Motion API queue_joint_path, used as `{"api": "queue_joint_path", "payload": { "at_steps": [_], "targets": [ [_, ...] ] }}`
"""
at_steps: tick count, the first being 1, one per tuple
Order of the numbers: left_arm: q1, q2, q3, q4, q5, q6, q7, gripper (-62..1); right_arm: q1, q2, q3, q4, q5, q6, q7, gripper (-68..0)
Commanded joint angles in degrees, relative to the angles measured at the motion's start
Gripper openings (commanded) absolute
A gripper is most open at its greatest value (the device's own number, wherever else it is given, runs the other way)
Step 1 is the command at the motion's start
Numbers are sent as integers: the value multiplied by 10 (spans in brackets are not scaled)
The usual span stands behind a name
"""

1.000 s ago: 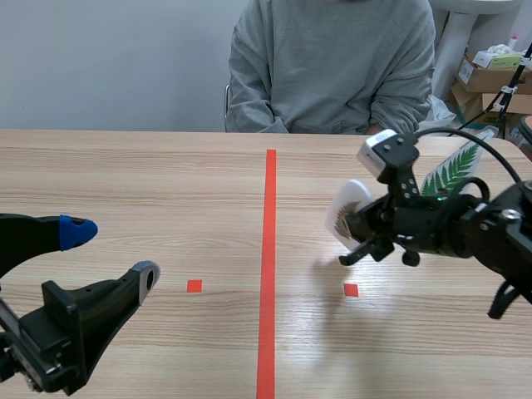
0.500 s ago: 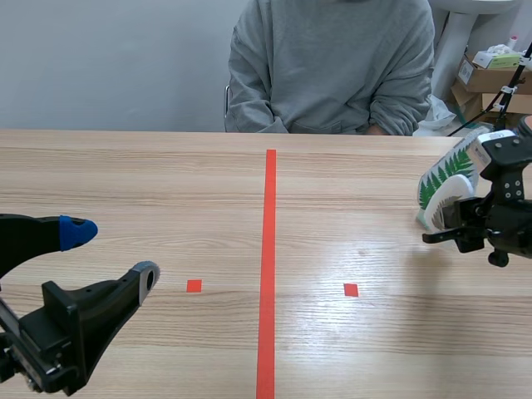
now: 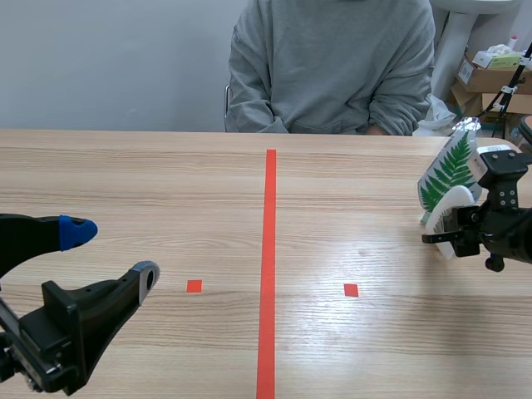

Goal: Do the leaf sorting experiment

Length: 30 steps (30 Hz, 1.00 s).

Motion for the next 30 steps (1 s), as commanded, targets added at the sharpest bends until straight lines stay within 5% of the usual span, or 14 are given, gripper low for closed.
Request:
{"api": "queue_joint_path", "payload": {
  "at_steps": [1,7,20,25,30],
  "targets": [
    [4,2,-1,9,-4,-1,-8,-67,3,6,-1,17,4,-7,8,-558],
    [4,2,-1,9,-4,-1,-8,-67,-1,6,-1,17,3,-8,8,-495],
    [4,1,-1,9,-4,-1,-8,-67,-3,6,-1,18,-19,5,0,-80],
    [5,1,-1,9,-4,-1,-8,-67,-27,6,0,44,-4,24,-18,-69],
    [5,1,-1,9,-4,-1,-8,-67,-116,7,9,149,6,40,-9,-69]
  ]
}}
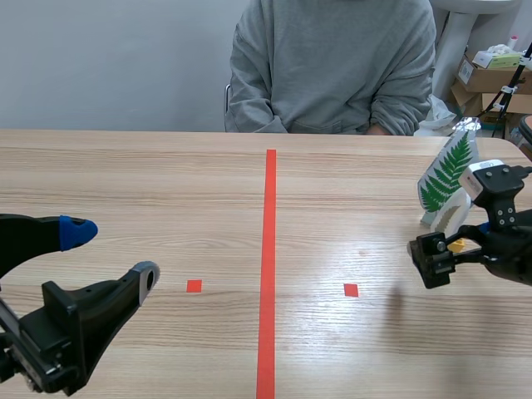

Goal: Do the leaf sorting experiment

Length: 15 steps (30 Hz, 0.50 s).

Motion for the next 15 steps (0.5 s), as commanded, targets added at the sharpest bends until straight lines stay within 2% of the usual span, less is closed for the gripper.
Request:
{"api": "queue_joint_path", "payload": {
  "at_steps": [1,9,13,15],
  "targets": [
    [5,1,-1,9,-4,-1,-8,-67,-36,6,10,55,9,7,7,-69],
    [5,1,-2,9,-3,-1,-8,-67,-196,6,42,250,17,52,1,-69],
    [5,1,-2,9,-3,-1,-8,-67,-256,7,68,323,60,89,-11,-69],
    [5,1,-2,9,-3,-1,-8,-67,-281,11,81,356,82,94,-24,-69]
  ]
}}
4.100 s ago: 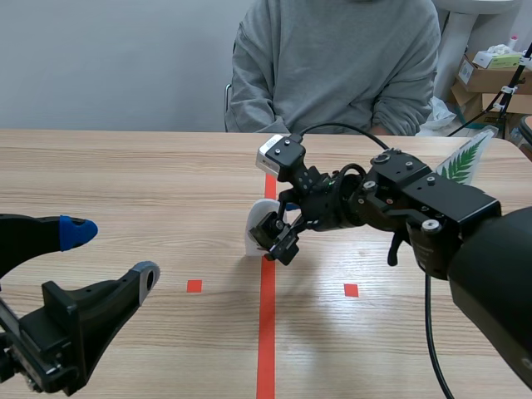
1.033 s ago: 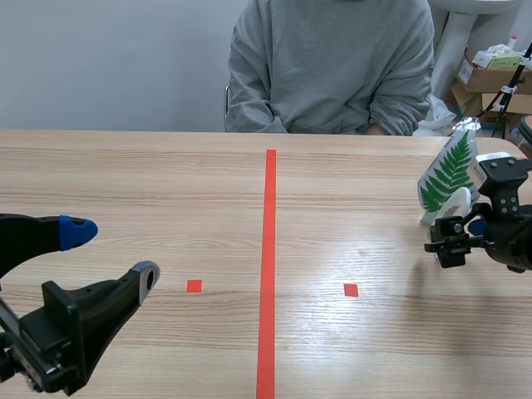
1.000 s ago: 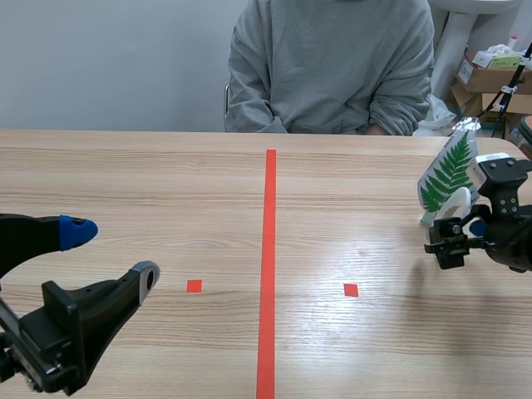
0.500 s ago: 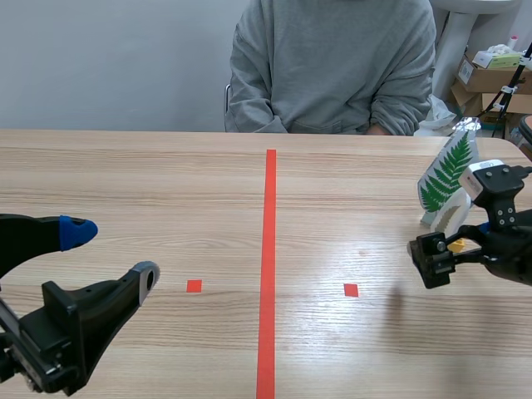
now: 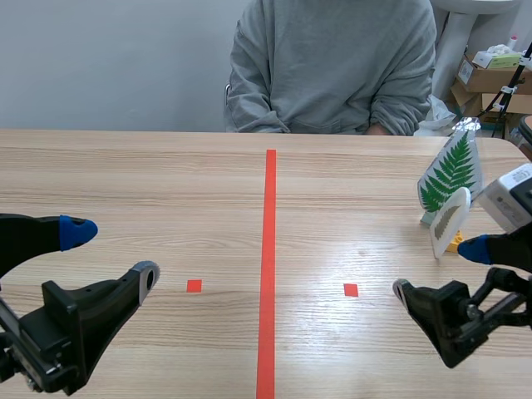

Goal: Do the leaf sorting experiment

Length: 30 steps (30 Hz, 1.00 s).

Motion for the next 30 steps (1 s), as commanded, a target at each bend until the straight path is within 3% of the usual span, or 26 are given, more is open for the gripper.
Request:
{"api": "queue_joint_path", "payload": {
  "at_steps": [1,5,10,30],
  "targets": [
    [5,1,-2,9,-3,-1,-8,-67,-7,12,15,18,16,-3,0,-69],
    [5,1,-2,9,-3,-1,-4,-67,-38,13,41,83,42,19,-33,-69],
    [5,1,-2,9,-3,-1,-4,-67,-53,13,44,132,50,22,-47,-69],
    [5,1,-1,9,-3,-1,6,-67,-52,12,44,135,58,21,-40,-69]
  ]
}}
